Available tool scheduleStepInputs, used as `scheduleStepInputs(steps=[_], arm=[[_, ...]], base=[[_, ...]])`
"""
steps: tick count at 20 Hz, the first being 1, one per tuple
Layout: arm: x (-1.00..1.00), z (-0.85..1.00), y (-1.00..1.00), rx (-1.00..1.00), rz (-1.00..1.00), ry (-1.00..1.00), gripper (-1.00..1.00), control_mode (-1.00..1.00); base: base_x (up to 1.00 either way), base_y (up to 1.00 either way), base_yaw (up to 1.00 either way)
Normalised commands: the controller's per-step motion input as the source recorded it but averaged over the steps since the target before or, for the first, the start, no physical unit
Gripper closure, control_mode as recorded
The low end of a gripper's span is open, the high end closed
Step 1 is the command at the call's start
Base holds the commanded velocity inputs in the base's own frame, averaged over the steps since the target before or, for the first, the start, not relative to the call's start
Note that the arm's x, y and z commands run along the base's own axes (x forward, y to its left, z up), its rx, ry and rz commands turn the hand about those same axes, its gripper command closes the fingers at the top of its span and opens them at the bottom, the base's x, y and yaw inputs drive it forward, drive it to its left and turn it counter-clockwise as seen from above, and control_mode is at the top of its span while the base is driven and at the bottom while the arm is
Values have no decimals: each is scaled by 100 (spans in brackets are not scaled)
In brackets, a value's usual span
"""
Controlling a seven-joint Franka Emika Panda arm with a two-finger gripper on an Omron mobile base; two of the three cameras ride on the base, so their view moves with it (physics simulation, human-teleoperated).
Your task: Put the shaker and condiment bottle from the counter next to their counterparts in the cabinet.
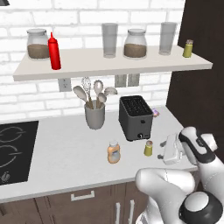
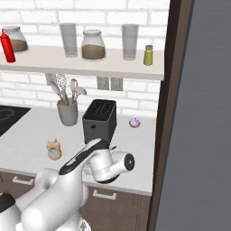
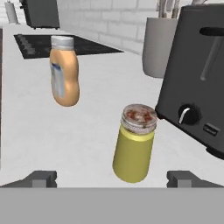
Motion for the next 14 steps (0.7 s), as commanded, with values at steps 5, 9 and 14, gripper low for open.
scheduleStepInputs(steps=[5,9,14], arm=[[12,-31,38,0,-5,0,-100,-100],[14,-22,38,0,-6,0,-100,-100],[17,-15,32,0,-7,0,-100,-100]], base=[[0,0,0],[0,0,0],[0,0,0]])
